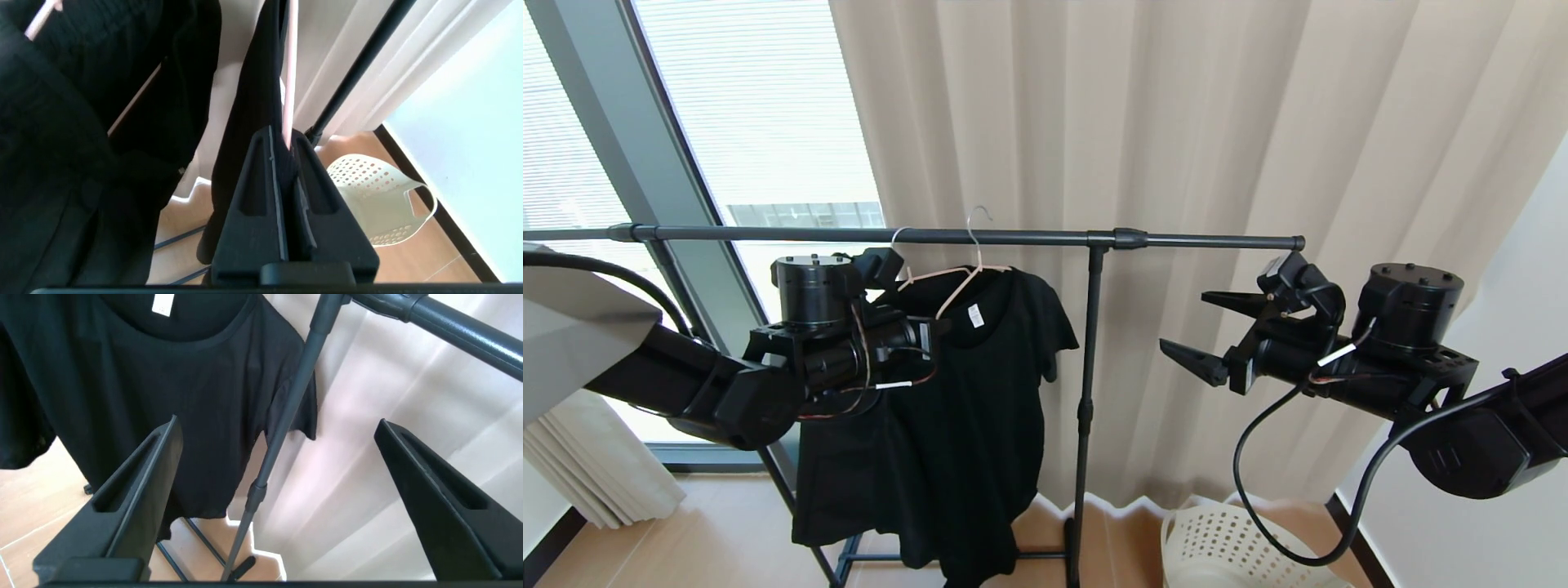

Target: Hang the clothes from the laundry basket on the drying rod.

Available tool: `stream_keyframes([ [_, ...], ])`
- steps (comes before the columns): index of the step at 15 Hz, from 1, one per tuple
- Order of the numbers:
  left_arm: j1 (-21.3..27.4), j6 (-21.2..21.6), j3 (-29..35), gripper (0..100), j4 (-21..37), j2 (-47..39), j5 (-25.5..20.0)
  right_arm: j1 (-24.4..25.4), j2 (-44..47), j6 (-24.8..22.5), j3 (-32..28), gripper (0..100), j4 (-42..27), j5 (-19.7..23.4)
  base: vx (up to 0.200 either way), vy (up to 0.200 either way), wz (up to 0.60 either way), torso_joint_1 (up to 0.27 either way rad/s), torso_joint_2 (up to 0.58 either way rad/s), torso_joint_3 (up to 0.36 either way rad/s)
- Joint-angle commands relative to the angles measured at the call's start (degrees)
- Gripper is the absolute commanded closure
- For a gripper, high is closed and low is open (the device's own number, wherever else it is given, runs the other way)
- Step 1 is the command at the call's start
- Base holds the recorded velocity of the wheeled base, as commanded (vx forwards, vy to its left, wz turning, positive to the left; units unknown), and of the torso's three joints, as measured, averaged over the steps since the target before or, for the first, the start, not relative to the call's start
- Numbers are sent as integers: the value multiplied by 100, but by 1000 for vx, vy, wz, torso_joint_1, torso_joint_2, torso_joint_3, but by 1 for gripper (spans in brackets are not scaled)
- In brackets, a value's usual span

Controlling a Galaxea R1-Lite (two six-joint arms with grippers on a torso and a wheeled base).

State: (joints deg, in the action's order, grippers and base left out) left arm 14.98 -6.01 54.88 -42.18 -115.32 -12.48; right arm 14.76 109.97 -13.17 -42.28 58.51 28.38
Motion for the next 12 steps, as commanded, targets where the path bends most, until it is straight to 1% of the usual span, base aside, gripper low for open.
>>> stream_keyframes([
  [1, -4, -5, 49, 100, -10, -184, 0, 0, 7, -2, -9, 0, 2, 1, 0, 0, 0, 0, 0, 0],
  [12, 5, 3, 23, 100, -1, -289, 0, -9, -2, -2, -17, 0, 2, 1, 0, 0, 0, 0, 0, 0],
])
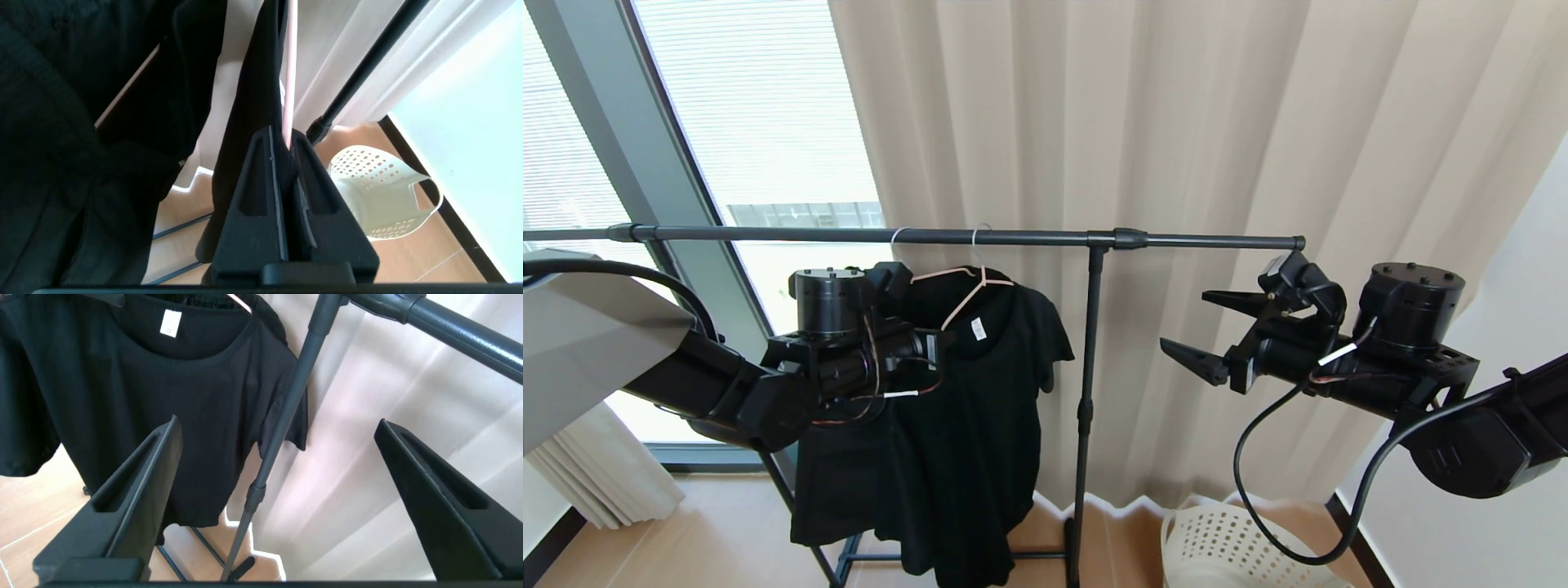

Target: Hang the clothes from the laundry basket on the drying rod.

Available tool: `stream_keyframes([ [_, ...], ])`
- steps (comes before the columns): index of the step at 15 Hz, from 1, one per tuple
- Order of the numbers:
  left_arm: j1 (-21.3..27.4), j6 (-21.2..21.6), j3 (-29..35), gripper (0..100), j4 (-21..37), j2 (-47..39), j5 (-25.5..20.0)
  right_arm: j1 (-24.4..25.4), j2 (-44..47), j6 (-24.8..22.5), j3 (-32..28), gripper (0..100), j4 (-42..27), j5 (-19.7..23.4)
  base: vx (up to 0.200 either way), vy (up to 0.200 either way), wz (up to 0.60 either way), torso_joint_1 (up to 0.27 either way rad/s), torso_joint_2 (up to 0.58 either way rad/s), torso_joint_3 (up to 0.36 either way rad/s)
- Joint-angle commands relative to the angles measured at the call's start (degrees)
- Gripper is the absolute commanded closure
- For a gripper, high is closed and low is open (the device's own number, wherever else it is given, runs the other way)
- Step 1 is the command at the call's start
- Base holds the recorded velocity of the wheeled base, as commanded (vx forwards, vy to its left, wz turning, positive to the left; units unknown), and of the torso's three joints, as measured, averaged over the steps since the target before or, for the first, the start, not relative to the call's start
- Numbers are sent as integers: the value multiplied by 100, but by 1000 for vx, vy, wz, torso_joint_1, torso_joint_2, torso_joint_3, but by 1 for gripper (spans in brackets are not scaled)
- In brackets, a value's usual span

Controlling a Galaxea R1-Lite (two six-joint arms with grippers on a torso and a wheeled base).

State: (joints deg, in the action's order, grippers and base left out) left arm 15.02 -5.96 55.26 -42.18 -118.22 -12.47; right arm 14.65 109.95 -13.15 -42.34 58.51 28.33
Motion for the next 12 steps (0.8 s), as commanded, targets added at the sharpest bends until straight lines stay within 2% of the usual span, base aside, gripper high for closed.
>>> stream_keyframes([
  [1, 1, -2, -24, 100, -1, 1, -1, 2, 9, -3, -3, 0, 2, 6, 0, 0, 0, 0, 0, 0],
  [12, -25, 16, -15, 100, 52, -34, -1, 2, 18, -3, -11, 0, 2, 6, 0, 0, 0, 0, 0, 0],
])
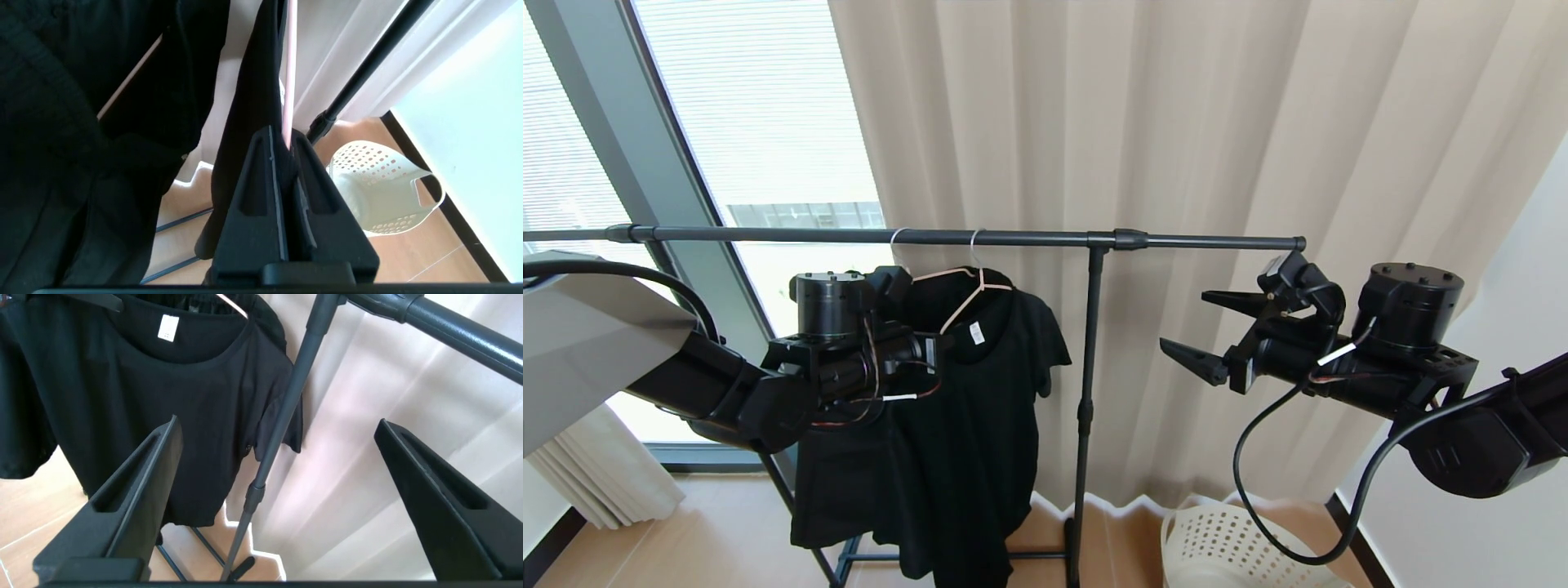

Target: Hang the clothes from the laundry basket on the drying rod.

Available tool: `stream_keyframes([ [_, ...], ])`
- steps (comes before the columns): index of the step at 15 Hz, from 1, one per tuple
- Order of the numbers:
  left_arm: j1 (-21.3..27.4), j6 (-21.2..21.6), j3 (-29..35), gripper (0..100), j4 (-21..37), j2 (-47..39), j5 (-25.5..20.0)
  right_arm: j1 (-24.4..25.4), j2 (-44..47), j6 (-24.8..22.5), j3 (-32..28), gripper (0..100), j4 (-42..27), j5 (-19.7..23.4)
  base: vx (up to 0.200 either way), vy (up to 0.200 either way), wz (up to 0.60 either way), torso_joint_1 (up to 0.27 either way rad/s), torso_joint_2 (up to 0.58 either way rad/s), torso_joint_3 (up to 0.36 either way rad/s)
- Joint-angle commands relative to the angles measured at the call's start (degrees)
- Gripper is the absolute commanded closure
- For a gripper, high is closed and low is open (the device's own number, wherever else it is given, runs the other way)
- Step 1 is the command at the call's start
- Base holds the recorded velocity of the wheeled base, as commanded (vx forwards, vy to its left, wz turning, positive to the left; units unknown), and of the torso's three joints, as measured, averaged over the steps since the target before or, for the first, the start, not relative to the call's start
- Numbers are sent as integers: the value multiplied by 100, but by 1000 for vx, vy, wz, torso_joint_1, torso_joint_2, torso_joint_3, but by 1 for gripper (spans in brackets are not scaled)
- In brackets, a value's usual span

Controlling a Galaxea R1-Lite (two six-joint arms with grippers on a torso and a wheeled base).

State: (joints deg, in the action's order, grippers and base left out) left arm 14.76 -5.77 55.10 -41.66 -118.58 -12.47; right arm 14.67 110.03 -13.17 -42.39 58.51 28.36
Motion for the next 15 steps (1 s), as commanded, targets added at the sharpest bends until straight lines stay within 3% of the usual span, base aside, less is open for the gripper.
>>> stream_keyframes([
  [1, 0, -3, 1, 100, 0, 1, -1, 1, 9, -2, -6, 0, 2, 3, 0, 0, 0, 0, 0, 0],
  [11, 0, 5, -17, 100, 0, 28, 34, 1, 9, -2, 2, 0, 2, 3, 0, 0, 0, 0, 0, 0],
  [12, 0, 5, -8, 0, 0, 19, 34, 1, 1, -2, 2, 0, 2, 3, 0, 0, 0, 0, 0, 0],
  [15, -9, -3, 1, 0, -18, 19, 34, 1, 1, -2, -6, 0, 2, 3, 0, 0, 0, 0, 0, 0],
])
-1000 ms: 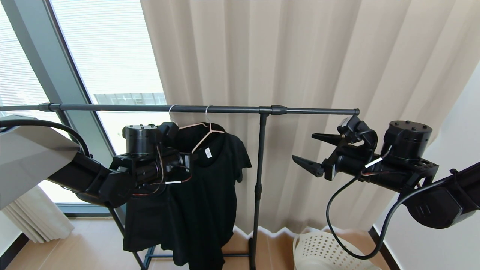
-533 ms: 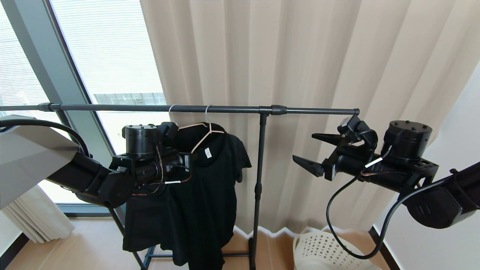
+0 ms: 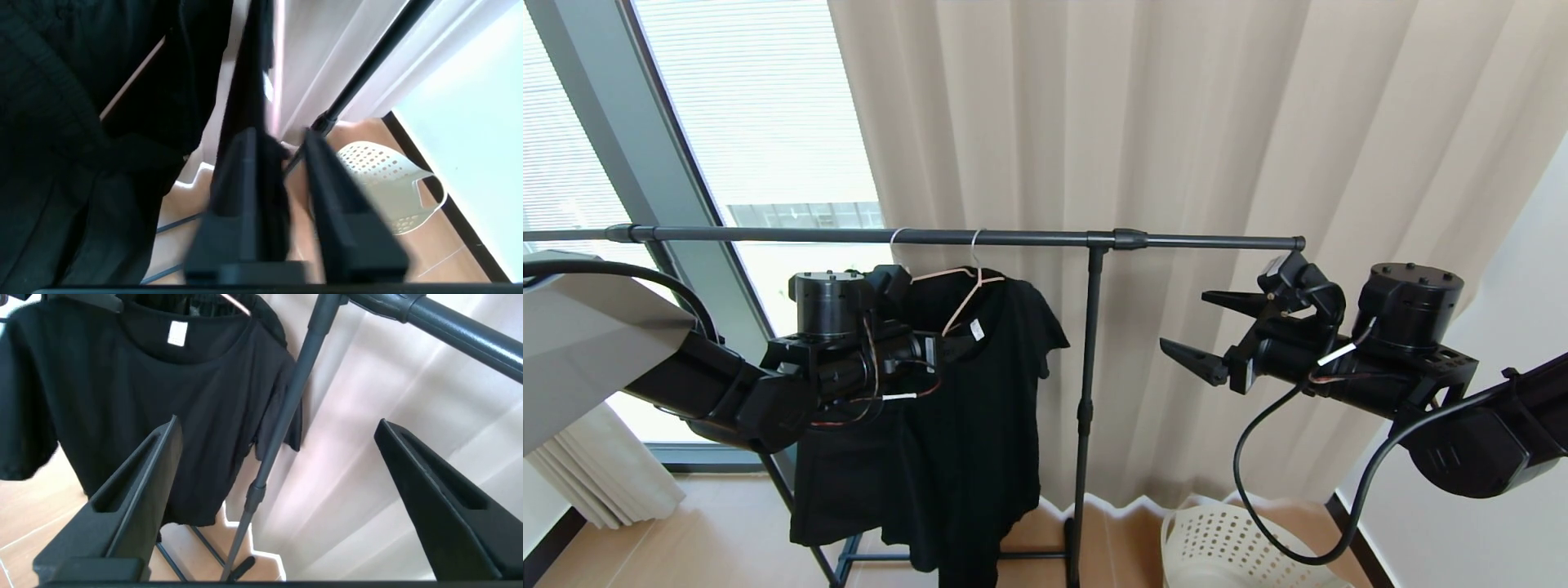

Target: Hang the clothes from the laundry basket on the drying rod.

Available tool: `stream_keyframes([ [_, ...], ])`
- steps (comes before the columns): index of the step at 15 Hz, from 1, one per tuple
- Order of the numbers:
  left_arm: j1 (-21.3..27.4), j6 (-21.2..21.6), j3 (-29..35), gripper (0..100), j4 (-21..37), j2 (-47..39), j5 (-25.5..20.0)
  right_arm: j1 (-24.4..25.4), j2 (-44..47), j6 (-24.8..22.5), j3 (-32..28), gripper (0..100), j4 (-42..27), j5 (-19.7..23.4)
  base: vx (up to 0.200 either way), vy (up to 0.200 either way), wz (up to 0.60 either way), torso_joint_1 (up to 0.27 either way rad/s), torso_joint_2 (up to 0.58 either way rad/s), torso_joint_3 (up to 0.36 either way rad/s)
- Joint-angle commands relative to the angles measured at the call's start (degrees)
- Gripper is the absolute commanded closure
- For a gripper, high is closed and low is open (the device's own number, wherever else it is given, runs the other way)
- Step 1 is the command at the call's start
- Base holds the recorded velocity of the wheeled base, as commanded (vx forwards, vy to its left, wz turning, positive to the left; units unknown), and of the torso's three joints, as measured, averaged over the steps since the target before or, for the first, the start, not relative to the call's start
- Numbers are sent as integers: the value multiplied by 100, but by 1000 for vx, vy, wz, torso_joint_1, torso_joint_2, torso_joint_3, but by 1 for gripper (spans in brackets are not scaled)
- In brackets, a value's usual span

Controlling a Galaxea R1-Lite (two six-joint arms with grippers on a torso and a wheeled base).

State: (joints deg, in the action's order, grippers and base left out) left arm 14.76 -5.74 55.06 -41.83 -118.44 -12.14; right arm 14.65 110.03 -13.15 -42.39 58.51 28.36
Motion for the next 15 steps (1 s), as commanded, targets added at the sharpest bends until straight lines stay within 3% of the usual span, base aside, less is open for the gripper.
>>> stream_keyframes([
  [1, -9, -6, 4, 0, -1, 6, 1, 2, 1, -3, -6, 0, 2, 3, 0, 0, 0, 0, 0, 0],
  [10, -9, 3, -66, 0, 8, 208, 1, 2, -52, -3, 29, 0, 11, 3, 0, 0, 0, 0, 0, 0],
  [15, -52, 56, -673, 0, 17, 999, 1, 20, -281, 6, 196, 0, 116, 38, 0, 0, 0, 0, 0, 0],
])
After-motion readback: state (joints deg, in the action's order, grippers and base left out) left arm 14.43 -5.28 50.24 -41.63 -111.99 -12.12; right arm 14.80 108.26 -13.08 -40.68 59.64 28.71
